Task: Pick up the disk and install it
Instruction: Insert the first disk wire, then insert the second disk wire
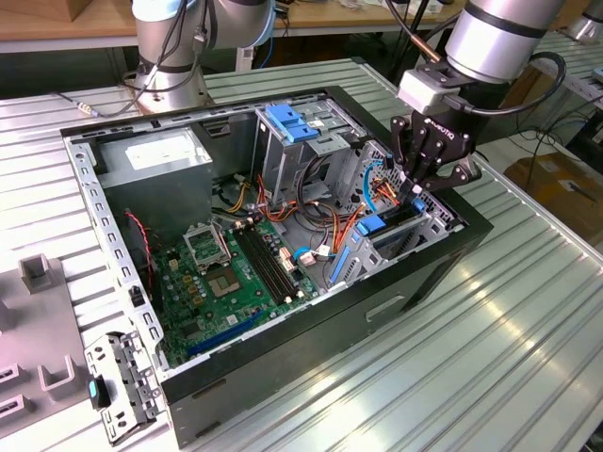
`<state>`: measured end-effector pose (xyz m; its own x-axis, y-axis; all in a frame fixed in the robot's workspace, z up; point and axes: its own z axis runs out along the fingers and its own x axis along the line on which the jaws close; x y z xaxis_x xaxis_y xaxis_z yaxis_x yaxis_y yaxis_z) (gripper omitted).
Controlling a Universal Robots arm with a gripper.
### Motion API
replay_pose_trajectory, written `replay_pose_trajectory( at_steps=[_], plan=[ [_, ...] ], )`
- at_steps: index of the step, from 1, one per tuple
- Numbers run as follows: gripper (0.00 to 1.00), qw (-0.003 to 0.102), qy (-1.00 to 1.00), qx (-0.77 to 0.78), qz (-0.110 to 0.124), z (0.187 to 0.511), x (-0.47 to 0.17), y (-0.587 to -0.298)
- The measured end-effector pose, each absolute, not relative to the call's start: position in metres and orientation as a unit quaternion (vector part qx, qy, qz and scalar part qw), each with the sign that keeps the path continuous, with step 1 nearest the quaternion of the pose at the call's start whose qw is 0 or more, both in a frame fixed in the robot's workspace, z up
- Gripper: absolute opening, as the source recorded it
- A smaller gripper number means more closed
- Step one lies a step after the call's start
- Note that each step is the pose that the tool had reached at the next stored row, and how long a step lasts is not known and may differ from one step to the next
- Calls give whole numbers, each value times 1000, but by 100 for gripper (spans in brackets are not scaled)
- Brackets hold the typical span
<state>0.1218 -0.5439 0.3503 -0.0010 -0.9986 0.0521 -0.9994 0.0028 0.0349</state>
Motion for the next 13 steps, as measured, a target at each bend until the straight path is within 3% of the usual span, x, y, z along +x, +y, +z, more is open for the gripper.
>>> replay_pose_trajectory(
  at_steps=[13],
  plan=[
    [11, 31, -707, 706, 6, 351, 122, -544]
  ],
)
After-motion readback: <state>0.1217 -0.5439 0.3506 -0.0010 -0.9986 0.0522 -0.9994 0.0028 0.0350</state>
